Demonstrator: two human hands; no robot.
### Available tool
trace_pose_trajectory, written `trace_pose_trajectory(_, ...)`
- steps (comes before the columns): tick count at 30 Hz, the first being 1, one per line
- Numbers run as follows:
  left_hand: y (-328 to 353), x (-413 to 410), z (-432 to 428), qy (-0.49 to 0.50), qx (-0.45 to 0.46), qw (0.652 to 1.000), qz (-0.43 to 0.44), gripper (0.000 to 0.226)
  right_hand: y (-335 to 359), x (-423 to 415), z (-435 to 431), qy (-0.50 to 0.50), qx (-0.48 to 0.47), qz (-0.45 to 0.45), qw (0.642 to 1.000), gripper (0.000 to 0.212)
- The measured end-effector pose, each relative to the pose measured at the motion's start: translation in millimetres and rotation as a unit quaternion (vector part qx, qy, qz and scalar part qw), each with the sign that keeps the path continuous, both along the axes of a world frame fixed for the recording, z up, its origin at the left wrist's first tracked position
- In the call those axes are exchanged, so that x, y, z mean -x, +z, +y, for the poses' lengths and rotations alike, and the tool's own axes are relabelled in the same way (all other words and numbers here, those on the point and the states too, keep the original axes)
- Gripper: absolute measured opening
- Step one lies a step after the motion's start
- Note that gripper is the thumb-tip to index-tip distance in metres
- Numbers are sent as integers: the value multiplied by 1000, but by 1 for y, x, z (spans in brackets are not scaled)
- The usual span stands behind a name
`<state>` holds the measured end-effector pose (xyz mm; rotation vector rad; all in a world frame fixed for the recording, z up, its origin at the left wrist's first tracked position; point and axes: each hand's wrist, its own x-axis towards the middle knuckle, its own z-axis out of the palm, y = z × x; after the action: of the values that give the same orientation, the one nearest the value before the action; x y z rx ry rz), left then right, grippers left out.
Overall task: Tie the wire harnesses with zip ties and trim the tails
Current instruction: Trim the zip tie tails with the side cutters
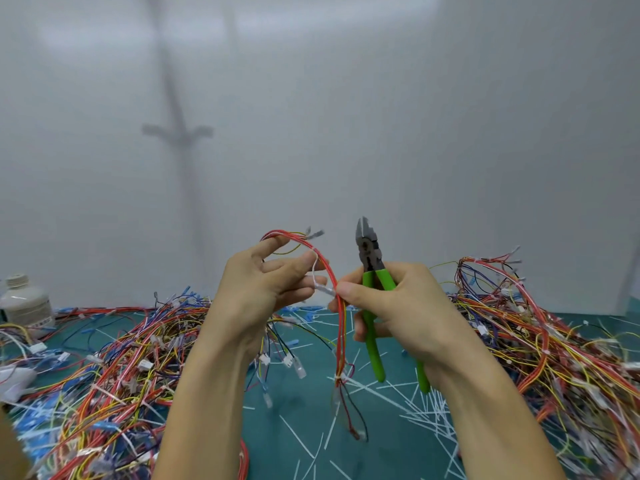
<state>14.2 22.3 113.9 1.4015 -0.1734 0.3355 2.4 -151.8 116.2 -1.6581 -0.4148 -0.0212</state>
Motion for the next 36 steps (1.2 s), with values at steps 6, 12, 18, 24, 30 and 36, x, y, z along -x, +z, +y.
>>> trace_pose_trajectory(6,3,5,-3,-71,-15,997,14,25,1,-1,-1,-25,-65,-36,997,9)
trace_pose_trajectory(12,-1,10,-2,-183,-172,968,3,85,0,-2,0,-68,-101,-42,992,16)
trace_pose_trajectory(18,-8,10,-6,-222,-233,945,50,131,0,-1,1,-86,-120,-41,988,5)
trace_pose_trajectory(24,-7,8,-5,-182,-232,955,40,126,0,-1,3,-68,-137,-28,988,12)
trace_pose_trajectory(30,-1,7,-2,-70,-101,992,35,123,-1,-7,-5,-123,-33,-52,991,35)
trace_pose_trajectory(36,2,5,3,-1,37,999,20,117,-5,-9,-12,-116,201,-28,972,55)
